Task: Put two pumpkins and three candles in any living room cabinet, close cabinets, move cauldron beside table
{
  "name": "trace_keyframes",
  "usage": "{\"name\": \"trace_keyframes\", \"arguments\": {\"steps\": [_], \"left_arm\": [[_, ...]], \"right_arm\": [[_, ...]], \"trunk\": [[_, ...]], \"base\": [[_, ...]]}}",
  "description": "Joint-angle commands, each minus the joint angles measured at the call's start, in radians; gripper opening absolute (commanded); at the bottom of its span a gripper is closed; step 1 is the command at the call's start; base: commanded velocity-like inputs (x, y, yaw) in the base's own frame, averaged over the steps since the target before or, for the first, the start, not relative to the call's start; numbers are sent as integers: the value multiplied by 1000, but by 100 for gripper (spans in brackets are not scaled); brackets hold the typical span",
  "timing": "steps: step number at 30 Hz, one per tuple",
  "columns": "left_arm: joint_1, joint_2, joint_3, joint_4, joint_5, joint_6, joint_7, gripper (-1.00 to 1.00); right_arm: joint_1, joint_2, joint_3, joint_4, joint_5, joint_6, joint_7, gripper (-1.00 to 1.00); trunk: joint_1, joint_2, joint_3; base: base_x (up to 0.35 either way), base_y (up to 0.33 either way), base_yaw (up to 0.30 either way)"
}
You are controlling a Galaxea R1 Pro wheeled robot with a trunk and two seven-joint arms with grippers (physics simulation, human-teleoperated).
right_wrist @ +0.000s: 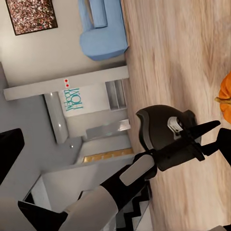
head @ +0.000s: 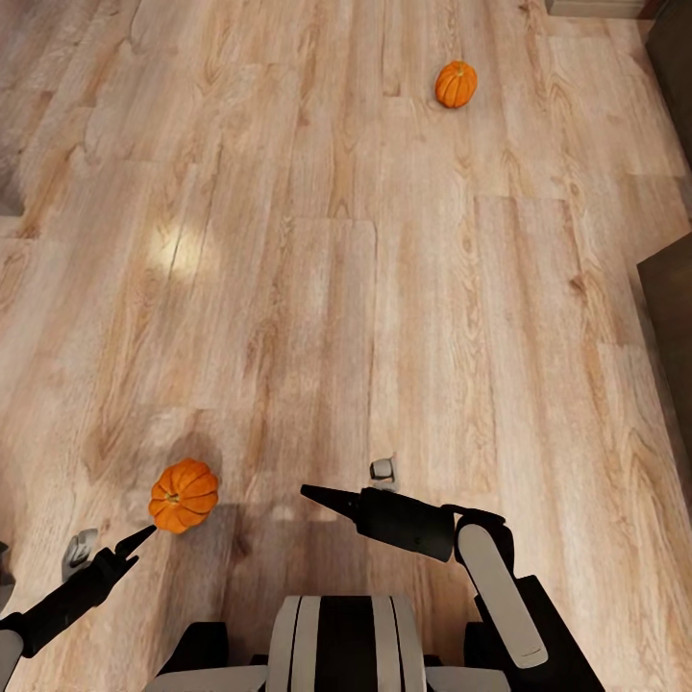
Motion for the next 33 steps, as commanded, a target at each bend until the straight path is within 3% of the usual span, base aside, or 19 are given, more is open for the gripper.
{"name": "trace_keyframes", "arguments": {"steps": [1, 14, 33], "left_arm": [[0, 0, 0, -1, 0, 0, 0, 100], [0, -1, -2, -2, 0, 0, 1, 100], [0, -1, -3, -3, 0, 0, 3, 100]], "right_arm": [[0, 0, 0, 0, 0, 0, 0, 100], [0, 5, 0, 0, 0, -3, -2, 100], [0, 8, 1, 0, 2, -4, -6, 100]], "trunk": [[0, 0, 0], [0, 0, 0], [0, 0, 0]], "base": [[0, -39, 0], [18, -97, 0], [62, -4, 0]]}}
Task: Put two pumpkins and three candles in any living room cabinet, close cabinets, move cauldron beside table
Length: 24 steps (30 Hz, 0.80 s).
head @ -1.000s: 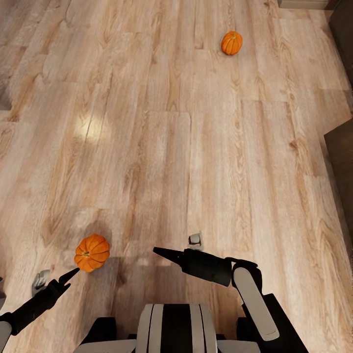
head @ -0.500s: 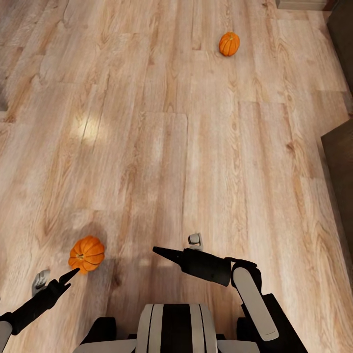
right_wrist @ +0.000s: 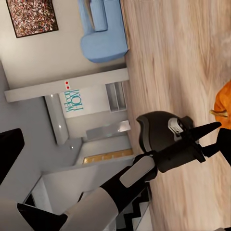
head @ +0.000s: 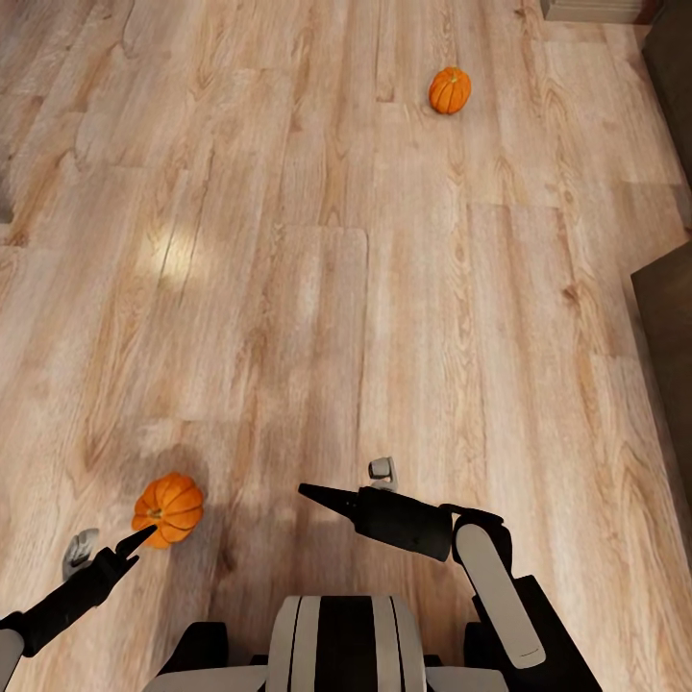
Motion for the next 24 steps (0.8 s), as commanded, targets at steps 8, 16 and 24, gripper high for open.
{"name": "trace_keyframes", "arguments": {"steps": [8, 16, 24], "left_arm": [[0, 0, 0, 0, 0, 0, 1, 100], [0, 0, 1, 0, -1, 0, 2, 100], [0, 1, 1, 0, -1, 0, 2, 100]], "right_arm": [[0, 0, 0, 0, 0, 0, 0, 100], [0, 0, -1, 0, 0, 0, 0, 100], [0, 0, -1, 0, 1, 0, -1, 100]], "trunk": [[0, 0, 0], [0, 0, 0], [1, -1, -12]], "base": [[71, 0, 0], [12, 0, 0], [0, 0, 0]]}}
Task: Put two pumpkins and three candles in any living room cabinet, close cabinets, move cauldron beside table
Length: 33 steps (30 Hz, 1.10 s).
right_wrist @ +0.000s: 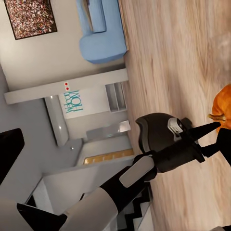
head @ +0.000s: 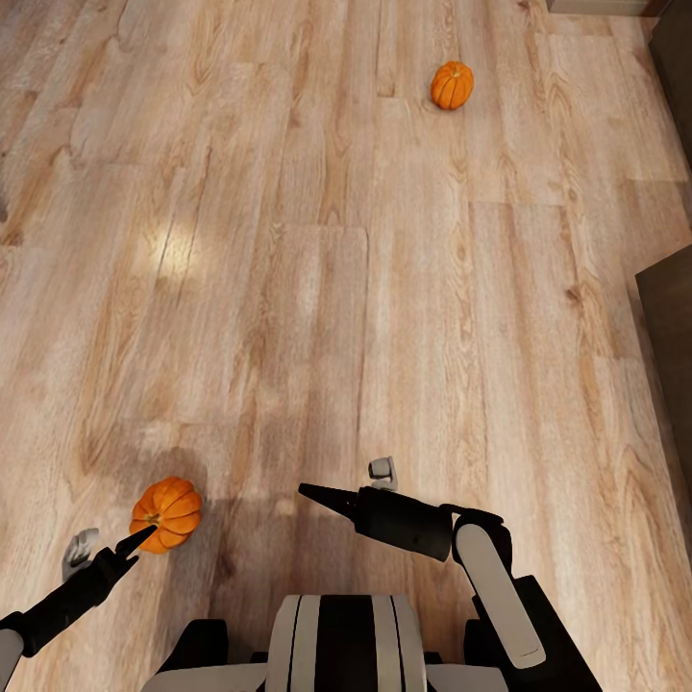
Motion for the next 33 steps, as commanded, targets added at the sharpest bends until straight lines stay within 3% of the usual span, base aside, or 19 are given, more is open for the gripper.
{"name": "trace_keyframes", "arguments": {"steps": [1, 4, 33], "left_arm": [[0, 0, 0, 0, 0, 0, 0, 100], [0, 1, 0, 0, 0, 0, 0, 100], [0, 1, 1, 0, -1, 0, -1, 100]], "right_arm": [[0, 0, 0, 0, 0, 0, 0, 100], [0, 1, 0, -1, 1, -1, -1, 100], [0, 3, 2, 0, 6, -3, -1, 100]], "trunk": [[0, 0, -4], [2, -1, -15], [2, -1, -15]], "base": [[0, 0, 0], [0, 0, 0], [29, -11, 0]]}}
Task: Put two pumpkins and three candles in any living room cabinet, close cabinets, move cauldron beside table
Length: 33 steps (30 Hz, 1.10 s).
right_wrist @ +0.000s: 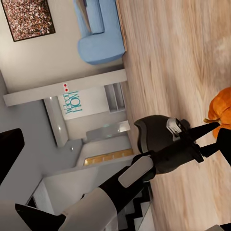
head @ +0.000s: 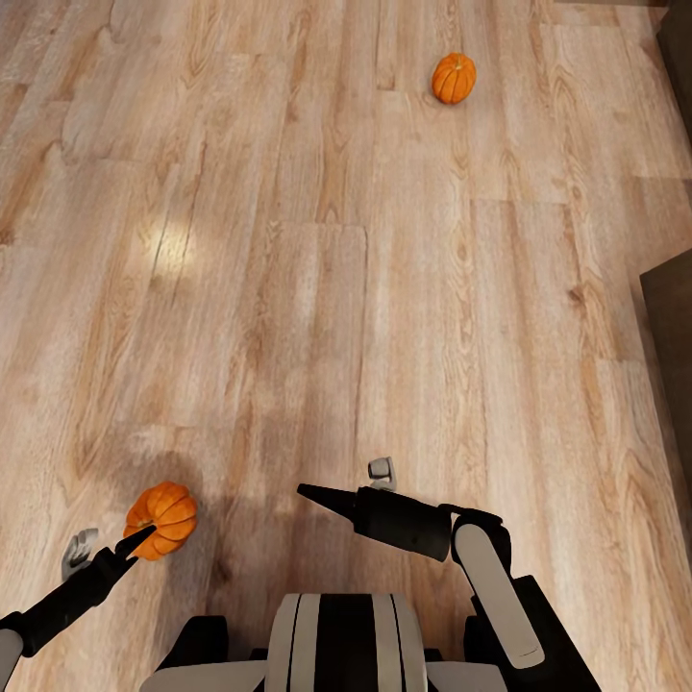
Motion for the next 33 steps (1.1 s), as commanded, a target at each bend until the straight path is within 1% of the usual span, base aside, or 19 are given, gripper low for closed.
{"name": "trace_keyframes", "arguments": {"steps": [1, 10, 11, 18, 33], "left_arm": [[0, 0, 0, 0, 0, 0, 0, 100], [0, 0, 0, 0, 0, 0, 0, 100], [0, 0, 0, 0, 0, -2, 0, -100], [0, 0, 1, 0, 1, -20, 1, -100], [0, 0, 1, 0, 1, -21, 0, -100]], "right_arm": [[0, 0, 0, 0, 0, 0, 0, 100], [0, 0, 0, 0, 0, 0, -1, 100], [0, 0, 0, 0, 0, 0, -1, 100], [0, 0, 0, 0, 0, 0, -1, 100], [0, 0, 0, 0, 0, -1, -1, 100]], "trunk": [[0, 0, 0], [0, 0, 0], [0, 0, 0], [0, 0, 0], [0, 0, 0]], "base": [[11, 0, 0], [2, 0, 0], [0, 0, 0], [0, 0, 0], [0, 0, 0]]}}
